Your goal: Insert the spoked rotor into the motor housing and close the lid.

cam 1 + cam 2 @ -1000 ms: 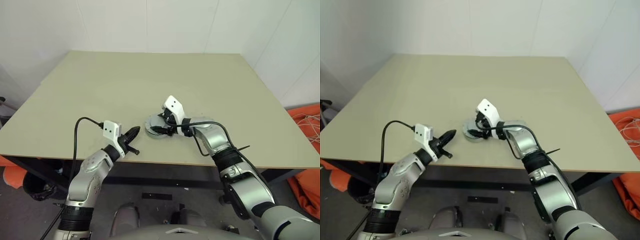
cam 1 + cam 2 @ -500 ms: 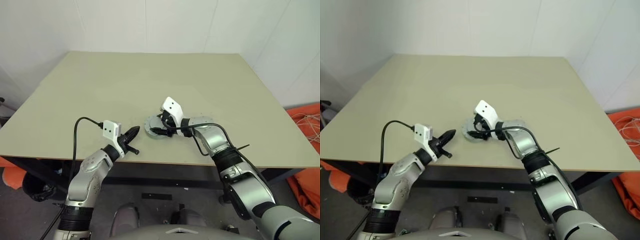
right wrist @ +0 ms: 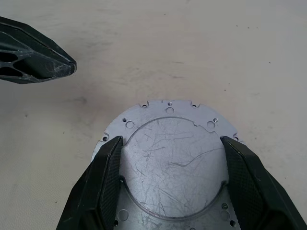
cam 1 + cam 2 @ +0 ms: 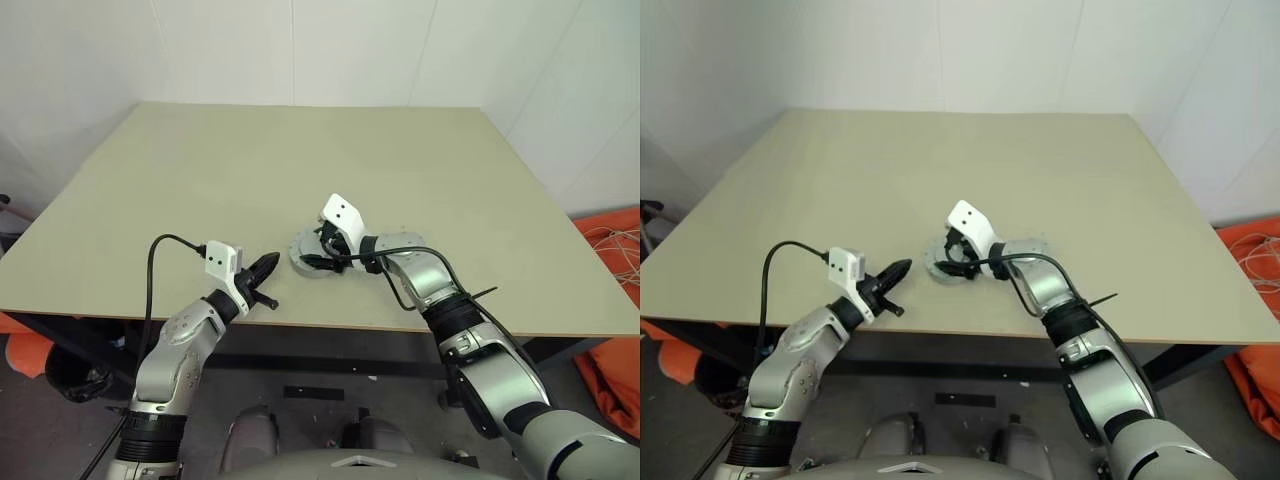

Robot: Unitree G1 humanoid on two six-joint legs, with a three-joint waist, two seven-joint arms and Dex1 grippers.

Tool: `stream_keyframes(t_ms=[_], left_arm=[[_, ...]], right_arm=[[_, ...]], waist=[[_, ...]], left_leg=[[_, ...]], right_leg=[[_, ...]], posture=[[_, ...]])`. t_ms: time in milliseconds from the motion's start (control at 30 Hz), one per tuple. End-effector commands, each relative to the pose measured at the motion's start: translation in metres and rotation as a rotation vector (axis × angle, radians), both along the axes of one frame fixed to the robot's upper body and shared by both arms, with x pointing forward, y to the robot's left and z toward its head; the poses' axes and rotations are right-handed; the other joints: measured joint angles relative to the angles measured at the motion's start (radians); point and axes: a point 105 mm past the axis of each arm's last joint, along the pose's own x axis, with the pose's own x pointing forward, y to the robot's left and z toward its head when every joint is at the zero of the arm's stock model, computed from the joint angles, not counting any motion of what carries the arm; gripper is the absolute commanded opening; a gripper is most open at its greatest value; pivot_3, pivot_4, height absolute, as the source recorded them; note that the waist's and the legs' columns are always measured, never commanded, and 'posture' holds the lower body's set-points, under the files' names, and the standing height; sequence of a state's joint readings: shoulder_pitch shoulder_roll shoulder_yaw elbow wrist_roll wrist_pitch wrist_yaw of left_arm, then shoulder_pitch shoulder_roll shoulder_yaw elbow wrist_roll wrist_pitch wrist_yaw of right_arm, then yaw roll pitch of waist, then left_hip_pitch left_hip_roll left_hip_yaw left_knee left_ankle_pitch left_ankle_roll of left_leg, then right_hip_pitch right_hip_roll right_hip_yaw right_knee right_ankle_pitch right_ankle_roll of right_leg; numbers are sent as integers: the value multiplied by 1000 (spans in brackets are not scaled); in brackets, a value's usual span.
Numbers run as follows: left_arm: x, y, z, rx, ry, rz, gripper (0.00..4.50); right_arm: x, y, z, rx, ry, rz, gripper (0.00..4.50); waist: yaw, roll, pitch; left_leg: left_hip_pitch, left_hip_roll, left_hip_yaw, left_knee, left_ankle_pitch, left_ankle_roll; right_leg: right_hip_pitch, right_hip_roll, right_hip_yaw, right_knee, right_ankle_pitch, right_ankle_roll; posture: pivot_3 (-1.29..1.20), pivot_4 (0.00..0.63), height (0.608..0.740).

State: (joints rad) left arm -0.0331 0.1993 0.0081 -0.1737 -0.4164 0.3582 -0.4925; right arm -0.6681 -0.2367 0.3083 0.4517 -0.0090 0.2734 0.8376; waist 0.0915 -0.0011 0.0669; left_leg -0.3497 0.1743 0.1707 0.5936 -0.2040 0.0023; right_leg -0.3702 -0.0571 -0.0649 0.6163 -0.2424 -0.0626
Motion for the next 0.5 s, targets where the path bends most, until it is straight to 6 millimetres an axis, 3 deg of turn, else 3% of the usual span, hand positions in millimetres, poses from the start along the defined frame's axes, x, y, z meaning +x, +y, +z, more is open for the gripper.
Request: stream_keyframes(t_ms=[33,500], left_arm=[[1,0,16,-11,-57,-6,0],[7,-3,15,15,-55,-59,0]], right_arm=[[-2,-3,-3,-59,5,21,3115],[-6,-3,-12,-114,54,34,3115]], waist=[[0,0,0],[2,0,0]], left_leg=[[0,0,0,0,0,0],[0,0,0,-2,-1,1]], right_leg=[[0,0,0,0,0,0],[1,0,0,-4,1,-2]], posture=[[0,0,740],[0,0,740]])
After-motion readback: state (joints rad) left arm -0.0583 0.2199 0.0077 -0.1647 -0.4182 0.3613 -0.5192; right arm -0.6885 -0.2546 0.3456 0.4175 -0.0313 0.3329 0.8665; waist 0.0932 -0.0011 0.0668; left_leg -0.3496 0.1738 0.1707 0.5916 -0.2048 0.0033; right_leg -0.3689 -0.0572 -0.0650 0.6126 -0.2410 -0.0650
